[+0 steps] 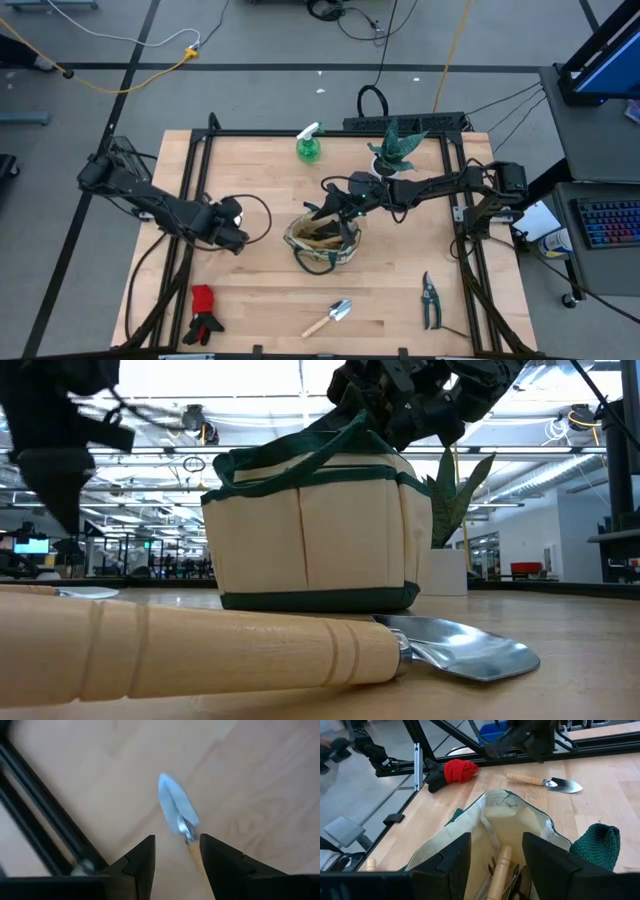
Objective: Pick & Place Garden tools in Gardening bag
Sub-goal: Put the top brown trowel into the gardening bag
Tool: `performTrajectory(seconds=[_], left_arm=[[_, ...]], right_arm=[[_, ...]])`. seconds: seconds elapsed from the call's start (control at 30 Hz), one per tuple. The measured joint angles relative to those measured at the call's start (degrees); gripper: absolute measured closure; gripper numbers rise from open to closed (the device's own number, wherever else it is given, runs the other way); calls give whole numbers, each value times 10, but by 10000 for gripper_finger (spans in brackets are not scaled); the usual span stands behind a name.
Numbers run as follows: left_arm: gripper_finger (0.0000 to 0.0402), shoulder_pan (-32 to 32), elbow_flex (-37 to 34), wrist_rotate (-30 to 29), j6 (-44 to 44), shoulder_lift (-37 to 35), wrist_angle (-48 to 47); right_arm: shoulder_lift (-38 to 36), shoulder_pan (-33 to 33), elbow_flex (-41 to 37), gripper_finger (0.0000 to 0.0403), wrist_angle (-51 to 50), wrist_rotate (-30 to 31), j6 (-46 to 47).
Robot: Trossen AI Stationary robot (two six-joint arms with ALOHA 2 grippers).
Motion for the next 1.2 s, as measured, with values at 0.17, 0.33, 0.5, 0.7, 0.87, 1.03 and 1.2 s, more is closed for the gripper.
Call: performTrajectory(seconds=[0.17, 0.33, 0.5, 0.7, 0.87, 1.03, 1.2], left_arm=[[241, -5, -45, 61, -36, 1, 74], [240, -13, -70, 67, -36, 2, 129], [240, -22, -87, 67, -55, 1, 132], [240, -36, -127, 70, -90, 1, 165], [241, -43, -155, 86, -99, 1, 209], [257, -48, -159, 83, -98, 1, 216], [326, -48, -159, 83, -90, 1, 222]], right_arm=[[0, 0, 0, 232, 0, 0, 0], [0, 0, 0, 232, 0, 0, 0], [0, 0, 0, 232, 0, 0, 0], [0, 0, 0, 232, 0, 0, 0], [0, 0, 0, 232, 0, 0, 0], [0, 0, 0, 232, 0, 0, 0], [0, 0, 0, 232, 0, 0, -7]])
